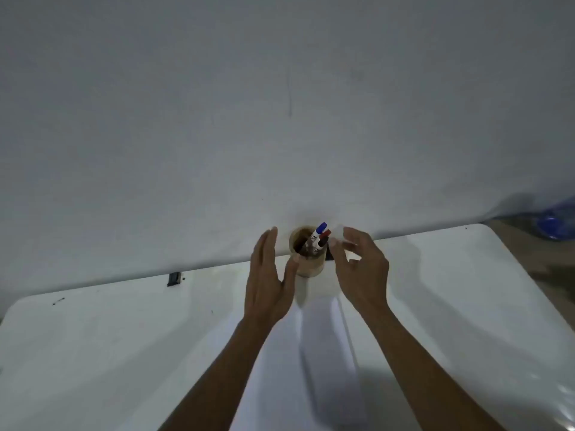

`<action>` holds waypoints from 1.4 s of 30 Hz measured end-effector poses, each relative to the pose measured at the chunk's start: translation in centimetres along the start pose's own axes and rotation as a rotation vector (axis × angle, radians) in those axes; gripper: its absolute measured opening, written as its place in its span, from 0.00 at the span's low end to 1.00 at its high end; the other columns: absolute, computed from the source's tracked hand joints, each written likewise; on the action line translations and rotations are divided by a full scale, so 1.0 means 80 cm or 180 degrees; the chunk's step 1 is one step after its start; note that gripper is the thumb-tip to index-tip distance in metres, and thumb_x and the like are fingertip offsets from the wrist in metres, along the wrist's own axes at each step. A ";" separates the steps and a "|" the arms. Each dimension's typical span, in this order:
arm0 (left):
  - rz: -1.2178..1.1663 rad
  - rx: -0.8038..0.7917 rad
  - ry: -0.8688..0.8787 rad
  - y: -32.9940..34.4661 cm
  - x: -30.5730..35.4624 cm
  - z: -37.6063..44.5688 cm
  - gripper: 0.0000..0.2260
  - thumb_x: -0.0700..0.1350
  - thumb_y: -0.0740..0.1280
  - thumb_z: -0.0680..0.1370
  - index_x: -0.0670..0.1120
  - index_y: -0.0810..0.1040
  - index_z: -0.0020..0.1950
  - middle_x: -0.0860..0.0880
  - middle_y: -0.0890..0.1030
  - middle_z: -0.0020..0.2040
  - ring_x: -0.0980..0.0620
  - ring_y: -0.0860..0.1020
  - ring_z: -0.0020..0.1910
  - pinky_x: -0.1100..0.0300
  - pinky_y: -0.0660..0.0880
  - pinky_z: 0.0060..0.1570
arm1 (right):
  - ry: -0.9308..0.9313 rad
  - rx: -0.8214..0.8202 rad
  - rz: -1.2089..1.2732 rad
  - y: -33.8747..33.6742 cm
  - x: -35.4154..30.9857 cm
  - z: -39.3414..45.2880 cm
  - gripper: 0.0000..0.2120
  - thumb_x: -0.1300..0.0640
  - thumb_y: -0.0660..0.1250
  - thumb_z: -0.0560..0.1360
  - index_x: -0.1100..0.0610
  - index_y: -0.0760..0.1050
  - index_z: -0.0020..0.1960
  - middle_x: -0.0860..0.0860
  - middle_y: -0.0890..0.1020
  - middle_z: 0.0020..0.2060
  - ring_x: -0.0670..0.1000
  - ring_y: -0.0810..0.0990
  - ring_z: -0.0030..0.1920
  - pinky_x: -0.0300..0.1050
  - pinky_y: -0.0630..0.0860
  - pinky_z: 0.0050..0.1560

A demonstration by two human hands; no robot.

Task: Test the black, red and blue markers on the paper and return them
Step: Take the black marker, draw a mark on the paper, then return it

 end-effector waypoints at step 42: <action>-0.0479 -0.0316 -0.0401 0.027 -0.045 0.030 0.21 0.52 0.64 0.82 0.54 0.68 0.75 0.57 0.80 0.65 0.55 0.79 0.62 0.78 0.72 0.48 | 0.0502 0.0027 0.0580 -0.011 -0.007 -0.045 0.05 0.54 0.71 0.79 0.48 0.75 0.50 0.45 0.84 0.38 0.48 0.83 0.32 0.48 0.81 0.38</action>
Point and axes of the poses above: each hand's wrist, its own z-axis towards the middle knuckle, its own y-axis out of the palm, x = y × z, the point moved 10 cm from there along z, towards the middle knuckle
